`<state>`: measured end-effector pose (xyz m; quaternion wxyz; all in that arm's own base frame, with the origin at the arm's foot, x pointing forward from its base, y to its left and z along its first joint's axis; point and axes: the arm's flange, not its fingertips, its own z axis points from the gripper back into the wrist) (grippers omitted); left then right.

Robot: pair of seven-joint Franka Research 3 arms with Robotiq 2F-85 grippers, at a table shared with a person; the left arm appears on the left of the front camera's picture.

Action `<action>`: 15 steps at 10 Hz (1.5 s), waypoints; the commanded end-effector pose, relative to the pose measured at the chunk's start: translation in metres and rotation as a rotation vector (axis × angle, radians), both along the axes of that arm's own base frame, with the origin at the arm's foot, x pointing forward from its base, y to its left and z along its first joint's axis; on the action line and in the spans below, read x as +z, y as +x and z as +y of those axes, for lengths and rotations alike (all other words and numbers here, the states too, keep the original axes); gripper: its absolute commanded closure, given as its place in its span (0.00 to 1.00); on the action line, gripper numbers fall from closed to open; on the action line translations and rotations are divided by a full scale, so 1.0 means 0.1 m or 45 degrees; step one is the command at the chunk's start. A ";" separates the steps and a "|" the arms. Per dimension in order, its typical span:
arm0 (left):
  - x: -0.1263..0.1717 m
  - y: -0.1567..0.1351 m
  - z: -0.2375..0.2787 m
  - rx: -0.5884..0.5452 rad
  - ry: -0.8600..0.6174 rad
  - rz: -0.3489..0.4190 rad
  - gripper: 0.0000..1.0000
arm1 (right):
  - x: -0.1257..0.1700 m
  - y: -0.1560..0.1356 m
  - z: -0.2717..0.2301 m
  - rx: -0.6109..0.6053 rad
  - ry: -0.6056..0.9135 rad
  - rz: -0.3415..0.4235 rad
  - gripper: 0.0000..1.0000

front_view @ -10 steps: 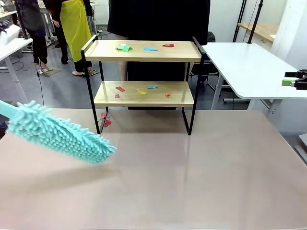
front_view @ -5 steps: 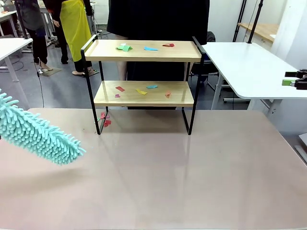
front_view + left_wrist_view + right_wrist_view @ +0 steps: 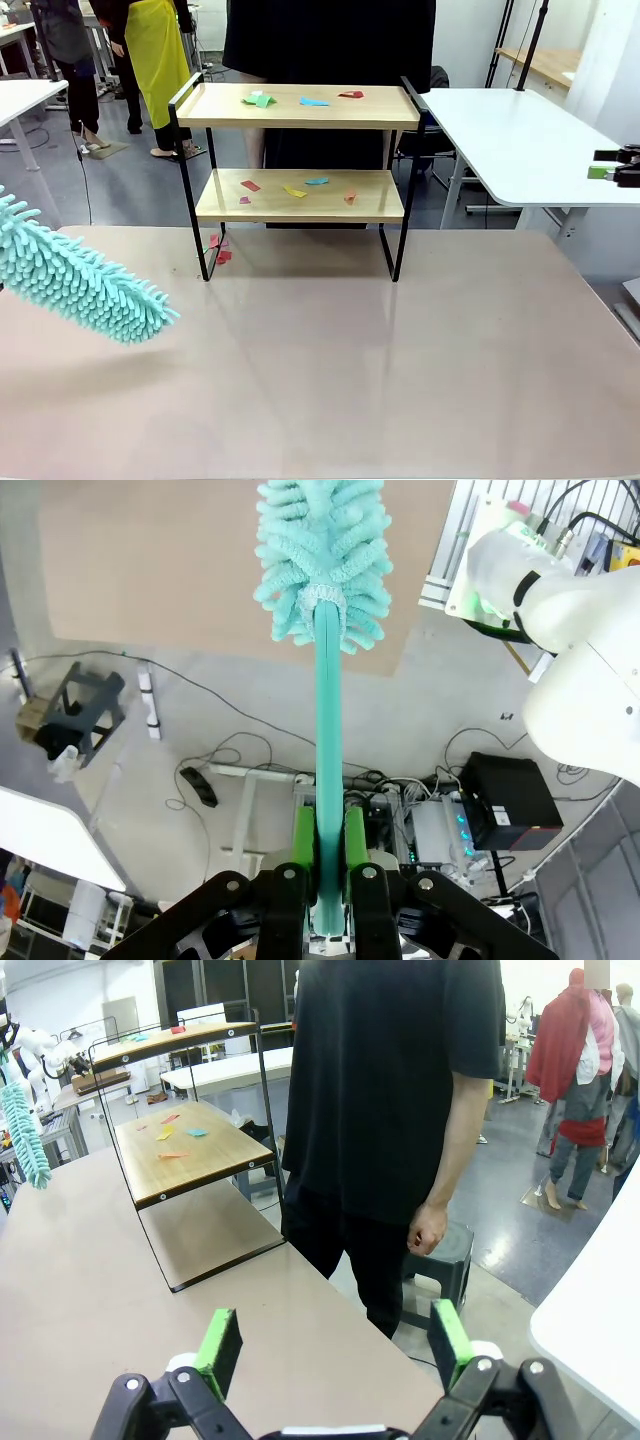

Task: Clean the shelf.
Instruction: Clean the specific section of the Shelf indicated by the human with the Duster.

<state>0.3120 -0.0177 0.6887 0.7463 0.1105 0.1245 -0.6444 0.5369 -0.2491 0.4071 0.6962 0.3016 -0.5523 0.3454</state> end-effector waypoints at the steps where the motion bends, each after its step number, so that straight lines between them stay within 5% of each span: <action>1: -0.01 -0.02 0.01 0.008 -0.007 -0.010 0.86 | 0.02 0.00 0.02 0.003 -0.003 -0.004 0.00; 15: -0.01 -0.02 0.01 0.008 -0.007 -0.010 0.86 | 0.02 0.00 0.02 0.003 -0.003 -0.004 0.00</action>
